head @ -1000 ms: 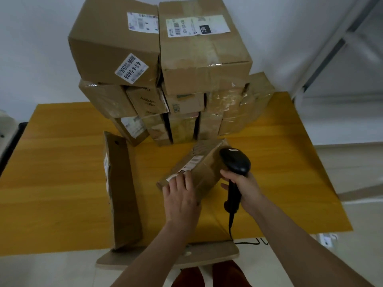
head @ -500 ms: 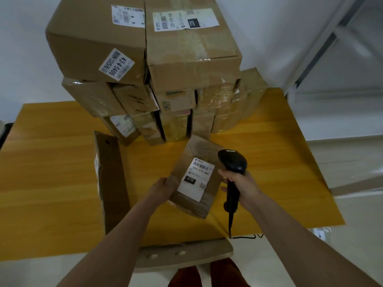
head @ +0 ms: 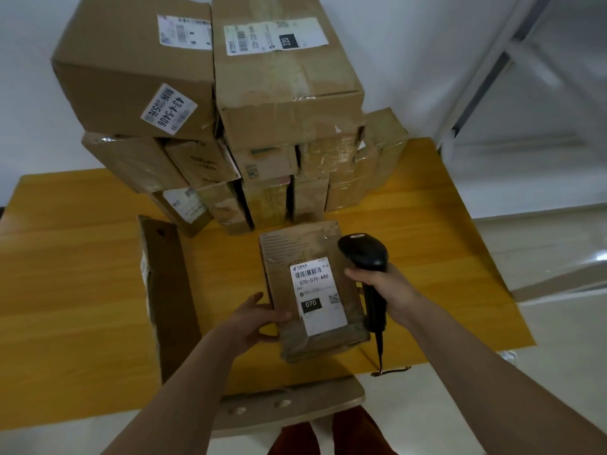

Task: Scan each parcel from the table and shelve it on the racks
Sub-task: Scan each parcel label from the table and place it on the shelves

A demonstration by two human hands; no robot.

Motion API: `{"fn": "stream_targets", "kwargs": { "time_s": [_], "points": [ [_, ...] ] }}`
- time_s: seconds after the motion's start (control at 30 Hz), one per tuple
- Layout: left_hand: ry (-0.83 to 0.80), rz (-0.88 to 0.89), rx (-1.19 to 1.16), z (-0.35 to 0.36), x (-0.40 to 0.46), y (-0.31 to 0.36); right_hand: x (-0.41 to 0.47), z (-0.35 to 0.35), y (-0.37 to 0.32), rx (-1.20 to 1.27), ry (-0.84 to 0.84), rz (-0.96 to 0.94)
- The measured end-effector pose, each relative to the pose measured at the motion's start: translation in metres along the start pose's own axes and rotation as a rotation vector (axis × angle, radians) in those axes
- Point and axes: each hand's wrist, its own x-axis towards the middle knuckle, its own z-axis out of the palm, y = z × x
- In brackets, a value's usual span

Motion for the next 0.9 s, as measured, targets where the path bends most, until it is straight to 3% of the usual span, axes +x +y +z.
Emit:
{"fn": "stream_targets", "kwargs": {
  "time_s": [0.1,0.27,0.47,0.7,0.9],
  "points": [
    [-0.028,0.084,0.093,0.004,-0.005,0.007,-0.007,0.002,-0.007,-0.010,0.035,-0.041],
    [0.015,0.233,0.020,0.018,-0.012,0.022,-0.026,0.014,-0.007,-0.010,0.251,-0.172],
    [0.003,0.348,0.096,0.029,-0.029,0.036,-0.067,0.017,-0.005,-0.130,0.142,-0.292],
    [0.181,0.383,0.110,0.050,-0.058,0.043,-0.108,0.001,-0.004,-0.189,0.147,-0.419],
    [0.212,0.406,0.110,0.081,-0.077,0.031,-0.143,-0.032,0.006,-0.178,0.112,-0.414]
  ]
}}
